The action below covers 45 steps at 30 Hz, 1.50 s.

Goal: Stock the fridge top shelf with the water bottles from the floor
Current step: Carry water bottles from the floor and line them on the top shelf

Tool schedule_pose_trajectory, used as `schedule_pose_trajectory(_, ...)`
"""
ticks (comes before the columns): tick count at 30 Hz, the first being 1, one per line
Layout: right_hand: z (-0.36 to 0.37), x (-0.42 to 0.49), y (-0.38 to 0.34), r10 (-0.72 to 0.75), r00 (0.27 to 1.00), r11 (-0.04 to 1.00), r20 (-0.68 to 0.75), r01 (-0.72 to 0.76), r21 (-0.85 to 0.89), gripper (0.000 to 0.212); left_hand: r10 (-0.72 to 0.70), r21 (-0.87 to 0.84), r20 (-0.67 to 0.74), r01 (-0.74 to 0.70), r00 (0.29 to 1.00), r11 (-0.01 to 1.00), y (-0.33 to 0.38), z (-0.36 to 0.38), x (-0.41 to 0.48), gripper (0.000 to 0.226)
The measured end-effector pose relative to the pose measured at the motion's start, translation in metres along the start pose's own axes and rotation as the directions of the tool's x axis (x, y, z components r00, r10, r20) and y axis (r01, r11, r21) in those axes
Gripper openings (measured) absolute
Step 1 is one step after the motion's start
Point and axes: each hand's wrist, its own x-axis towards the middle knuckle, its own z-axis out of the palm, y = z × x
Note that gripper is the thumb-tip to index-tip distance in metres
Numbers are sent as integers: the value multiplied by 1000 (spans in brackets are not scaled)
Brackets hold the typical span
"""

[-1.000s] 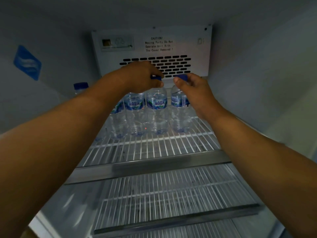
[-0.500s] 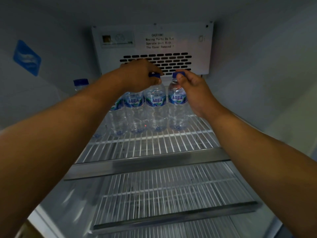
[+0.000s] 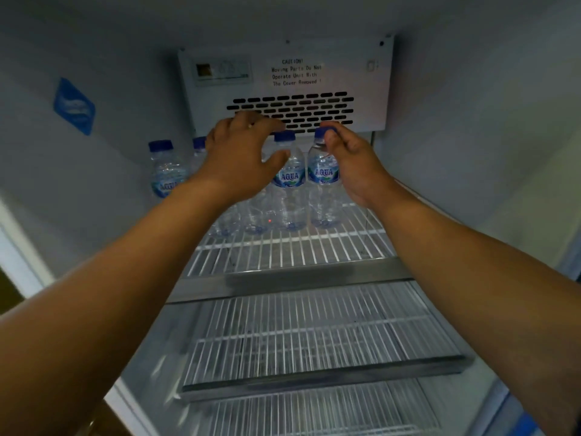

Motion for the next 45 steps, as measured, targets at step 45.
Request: schedule_pose_trajectory(45, 397, -889, 159, 742, 151, 670, 653, -163, -724, 30, -788, 210, 610, 942, 84, 263, -53, 35, -1010, 30)
